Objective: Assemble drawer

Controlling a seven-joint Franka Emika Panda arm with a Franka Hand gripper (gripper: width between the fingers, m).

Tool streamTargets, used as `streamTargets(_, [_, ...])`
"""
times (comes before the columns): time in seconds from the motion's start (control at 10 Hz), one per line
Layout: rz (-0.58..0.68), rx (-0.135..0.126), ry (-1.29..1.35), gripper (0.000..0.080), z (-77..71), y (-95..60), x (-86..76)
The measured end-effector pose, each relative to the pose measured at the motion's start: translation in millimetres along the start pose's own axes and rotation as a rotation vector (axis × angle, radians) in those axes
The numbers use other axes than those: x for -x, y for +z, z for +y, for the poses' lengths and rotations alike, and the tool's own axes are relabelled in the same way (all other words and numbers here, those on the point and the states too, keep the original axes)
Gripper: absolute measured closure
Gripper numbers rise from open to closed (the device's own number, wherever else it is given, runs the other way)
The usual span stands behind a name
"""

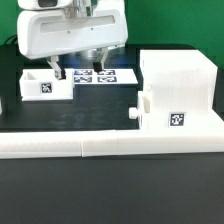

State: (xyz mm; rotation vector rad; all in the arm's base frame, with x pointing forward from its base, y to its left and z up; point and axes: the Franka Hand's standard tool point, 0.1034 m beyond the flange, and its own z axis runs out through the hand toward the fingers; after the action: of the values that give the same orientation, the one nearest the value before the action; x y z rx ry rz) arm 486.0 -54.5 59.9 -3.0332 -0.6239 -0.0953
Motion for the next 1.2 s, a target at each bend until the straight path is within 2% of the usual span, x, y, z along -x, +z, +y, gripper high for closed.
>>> streamTargets(0.1, [-0.017, -0.007, 0.071, 0.0150, -1.3, 3.9, 9.5])
streamTargets(0.4, [-0.059, -0.011, 0.173, 0.0150, -17.5, 1.5, 32.8])
streamTargets(0.7, [-0.059, -0.001, 0.164, 0.0150, -17.6, 6.1, 61.9])
streamTargets(1.2, [-0.057, -0.001, 0.156, 0.0150, -18.0, 5.7, 58.8])
